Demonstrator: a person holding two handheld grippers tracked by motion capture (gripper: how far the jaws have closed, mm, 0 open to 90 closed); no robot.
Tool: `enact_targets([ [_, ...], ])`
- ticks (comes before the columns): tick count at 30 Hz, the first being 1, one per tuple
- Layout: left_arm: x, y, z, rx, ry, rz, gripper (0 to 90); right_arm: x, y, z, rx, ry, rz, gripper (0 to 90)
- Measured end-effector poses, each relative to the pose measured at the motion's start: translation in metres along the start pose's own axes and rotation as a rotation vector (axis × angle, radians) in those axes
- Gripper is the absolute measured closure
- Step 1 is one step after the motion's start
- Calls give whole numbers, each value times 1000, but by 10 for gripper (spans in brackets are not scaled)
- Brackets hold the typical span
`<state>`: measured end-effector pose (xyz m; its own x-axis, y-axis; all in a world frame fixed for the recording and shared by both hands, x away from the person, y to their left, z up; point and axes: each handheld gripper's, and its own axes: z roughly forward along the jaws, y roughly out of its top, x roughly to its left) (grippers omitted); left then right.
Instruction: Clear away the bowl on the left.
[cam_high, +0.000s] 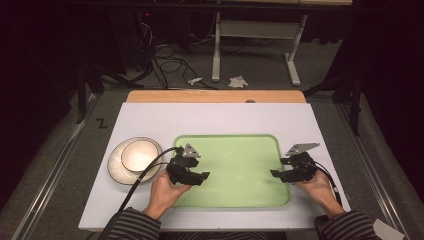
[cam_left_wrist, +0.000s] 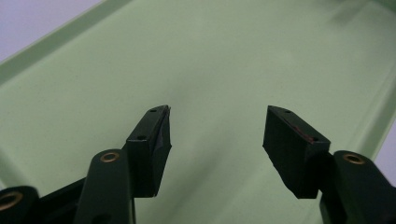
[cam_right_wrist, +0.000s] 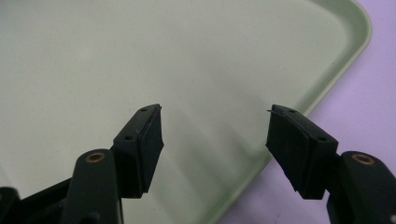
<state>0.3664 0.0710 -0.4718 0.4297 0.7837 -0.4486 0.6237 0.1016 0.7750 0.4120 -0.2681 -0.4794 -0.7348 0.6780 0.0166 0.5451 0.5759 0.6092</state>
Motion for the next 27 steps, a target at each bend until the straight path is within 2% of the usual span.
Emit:
enact_targets([
  [13,2,4,-4,-19,9,-23,409,1,0,0,5,6,-3,374],
  [27,3,7,-7,-39,15,-28,410,1,0,-1,1,5,-10,373],
])
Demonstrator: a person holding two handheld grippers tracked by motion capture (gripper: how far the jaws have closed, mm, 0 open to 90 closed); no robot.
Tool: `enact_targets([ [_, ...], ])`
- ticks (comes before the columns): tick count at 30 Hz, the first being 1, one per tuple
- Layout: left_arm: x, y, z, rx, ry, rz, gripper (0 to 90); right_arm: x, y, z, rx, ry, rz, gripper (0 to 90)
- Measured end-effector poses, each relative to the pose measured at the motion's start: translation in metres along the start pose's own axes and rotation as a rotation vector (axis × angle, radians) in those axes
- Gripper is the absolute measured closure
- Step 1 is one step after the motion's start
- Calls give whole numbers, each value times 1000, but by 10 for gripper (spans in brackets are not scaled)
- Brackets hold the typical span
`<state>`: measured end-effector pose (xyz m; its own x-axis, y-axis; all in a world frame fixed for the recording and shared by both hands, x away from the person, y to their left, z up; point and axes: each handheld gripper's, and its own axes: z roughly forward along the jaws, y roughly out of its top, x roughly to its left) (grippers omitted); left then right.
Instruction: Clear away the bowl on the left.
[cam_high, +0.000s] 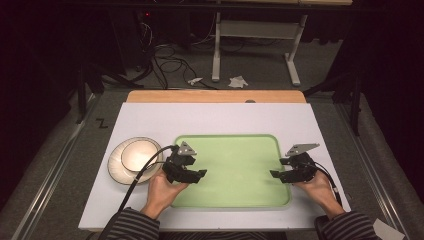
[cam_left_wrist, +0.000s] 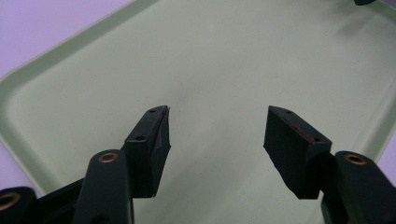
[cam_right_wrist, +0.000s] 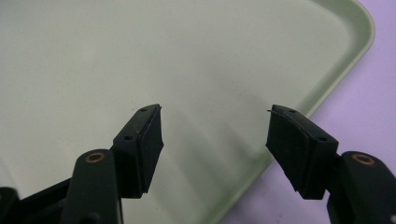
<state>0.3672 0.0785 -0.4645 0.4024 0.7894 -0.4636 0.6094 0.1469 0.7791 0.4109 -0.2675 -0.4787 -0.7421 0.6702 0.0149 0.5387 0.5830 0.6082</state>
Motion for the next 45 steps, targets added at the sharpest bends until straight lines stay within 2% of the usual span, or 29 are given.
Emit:
enact_targets([
  [1,0,1,-1,1,-1,5,410,0,0,1,-2,4,10,373],
  [16,2,8,-9,-38,-2,-14,389,0,0,0,-4,-1,7,372],
  [25,7,15,-15,-53,34,-12,397,0,0,0,-2,0,-1,372],
  [29,10,18,-17,-51,42,-32,403,1,0,1,2,5,10,372],
  [34,13,21,-20,-60,61,-29,403,1,0,0,6,1,9,372],
  [36,16,25,-21,-77,67,-45,407,0,0,1,3,7,6,373],
  [41,22,26,-22,-80,86,-49,396,0,0,0,-1,3,1,376],
  [42,24,29,-24,-96,87,-63,397,-1,0,-1,-14,8,-2,377],
  [45,26,31,-25,-106,90,-76,400,-1,0,-1,-5,8,16,378],
])
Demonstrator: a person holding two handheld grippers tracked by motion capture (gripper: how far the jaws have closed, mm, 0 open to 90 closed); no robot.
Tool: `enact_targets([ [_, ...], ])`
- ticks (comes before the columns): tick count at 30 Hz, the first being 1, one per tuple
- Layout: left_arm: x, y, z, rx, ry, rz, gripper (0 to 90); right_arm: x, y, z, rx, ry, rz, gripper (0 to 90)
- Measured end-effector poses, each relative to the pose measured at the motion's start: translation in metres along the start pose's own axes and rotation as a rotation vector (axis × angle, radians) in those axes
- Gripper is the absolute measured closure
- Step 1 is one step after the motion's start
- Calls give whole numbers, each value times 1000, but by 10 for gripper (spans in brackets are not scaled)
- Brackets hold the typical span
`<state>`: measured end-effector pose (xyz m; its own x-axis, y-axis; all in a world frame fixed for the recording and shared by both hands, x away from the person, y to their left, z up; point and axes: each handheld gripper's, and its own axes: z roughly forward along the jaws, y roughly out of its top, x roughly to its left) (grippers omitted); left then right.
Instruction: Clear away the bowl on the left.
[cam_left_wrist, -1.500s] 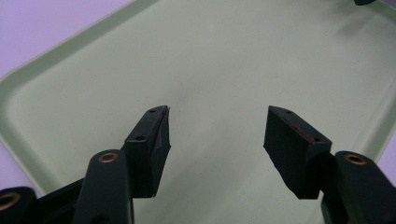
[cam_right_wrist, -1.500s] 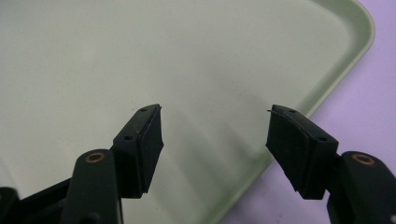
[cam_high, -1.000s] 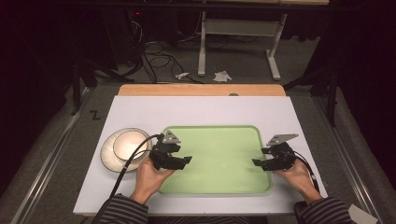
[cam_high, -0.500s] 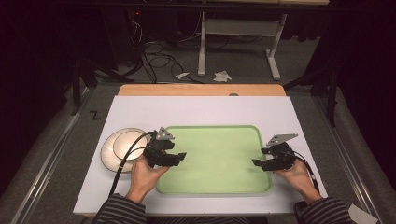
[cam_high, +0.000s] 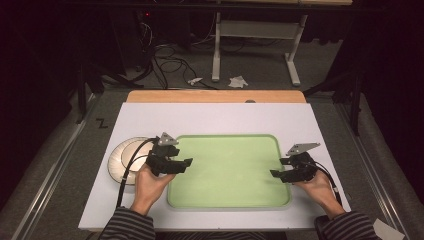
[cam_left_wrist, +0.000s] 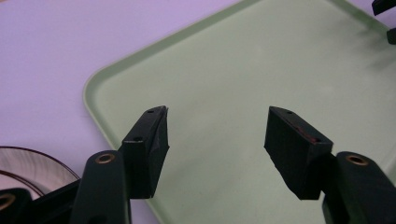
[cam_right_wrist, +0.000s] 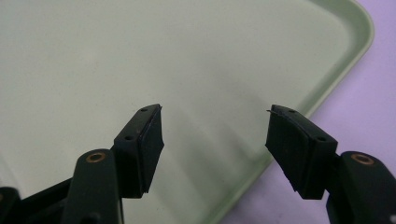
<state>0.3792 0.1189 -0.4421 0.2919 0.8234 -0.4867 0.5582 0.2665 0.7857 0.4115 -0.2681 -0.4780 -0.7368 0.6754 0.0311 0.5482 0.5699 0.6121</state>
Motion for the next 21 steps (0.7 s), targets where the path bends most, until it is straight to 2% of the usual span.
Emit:
enact_targets([
  [3,4,2,-1,-12,11,-10,414,0,0,1,9,2,-11,382],
  [16,14,9,-8,-39,38,-22,428,-1,1,0,8,17,8,416],
  [21,17,9,-8,-24,57,8,434,-1,1,0,5,20,4,417],
])
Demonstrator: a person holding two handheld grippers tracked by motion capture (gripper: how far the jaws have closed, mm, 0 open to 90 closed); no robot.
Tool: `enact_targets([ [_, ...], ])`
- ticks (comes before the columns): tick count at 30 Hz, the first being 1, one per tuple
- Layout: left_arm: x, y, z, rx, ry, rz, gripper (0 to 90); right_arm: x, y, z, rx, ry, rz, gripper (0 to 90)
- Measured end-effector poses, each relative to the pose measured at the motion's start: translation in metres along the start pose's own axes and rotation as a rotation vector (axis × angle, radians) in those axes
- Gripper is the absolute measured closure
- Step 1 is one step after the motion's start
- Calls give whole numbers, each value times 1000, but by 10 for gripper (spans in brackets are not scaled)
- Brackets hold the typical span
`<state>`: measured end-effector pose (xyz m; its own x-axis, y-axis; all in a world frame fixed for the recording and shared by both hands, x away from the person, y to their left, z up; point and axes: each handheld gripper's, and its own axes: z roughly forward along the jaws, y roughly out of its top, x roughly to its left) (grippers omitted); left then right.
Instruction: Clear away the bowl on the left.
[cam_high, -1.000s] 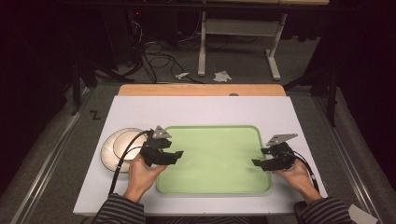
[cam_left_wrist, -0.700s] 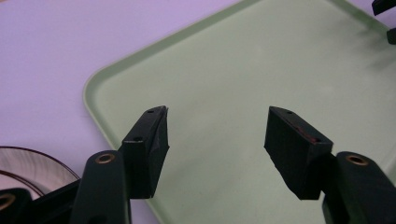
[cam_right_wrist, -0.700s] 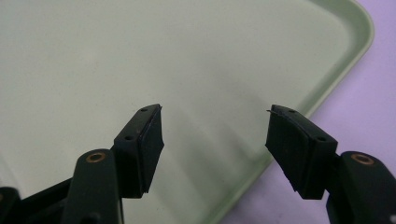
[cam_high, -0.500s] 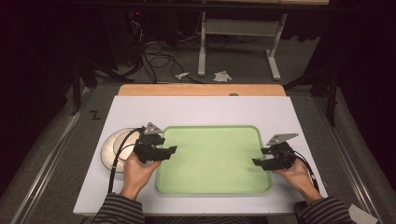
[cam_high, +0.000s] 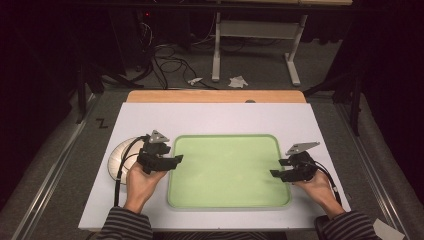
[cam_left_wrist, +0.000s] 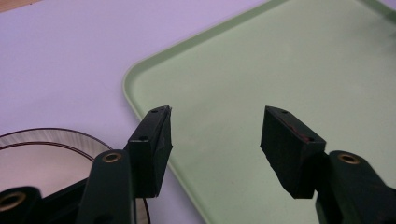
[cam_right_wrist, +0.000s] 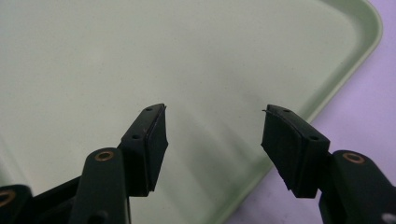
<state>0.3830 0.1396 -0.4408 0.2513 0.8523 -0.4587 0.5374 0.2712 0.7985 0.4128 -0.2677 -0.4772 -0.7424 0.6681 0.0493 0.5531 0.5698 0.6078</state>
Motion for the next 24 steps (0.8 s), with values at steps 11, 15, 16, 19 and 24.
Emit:
enact_targets([
  [11,11,9,-6,-31,28,-20,443,0,0,1,11,9,-1,427],
  [15,16,12,-9,-50,43,-20,447,0,0,0,11,-3,-4,431],
  [16,16,12,-9,-50,43,-20,447,0,0,0,11,-3,-4,431],
  [19,21,15,-11,-60,50,-24,447,0,1,-1,4,4,2,427],
  [24,24,15,-10,-64,61,-30,438,0,0,0,7,0,1,425],
])
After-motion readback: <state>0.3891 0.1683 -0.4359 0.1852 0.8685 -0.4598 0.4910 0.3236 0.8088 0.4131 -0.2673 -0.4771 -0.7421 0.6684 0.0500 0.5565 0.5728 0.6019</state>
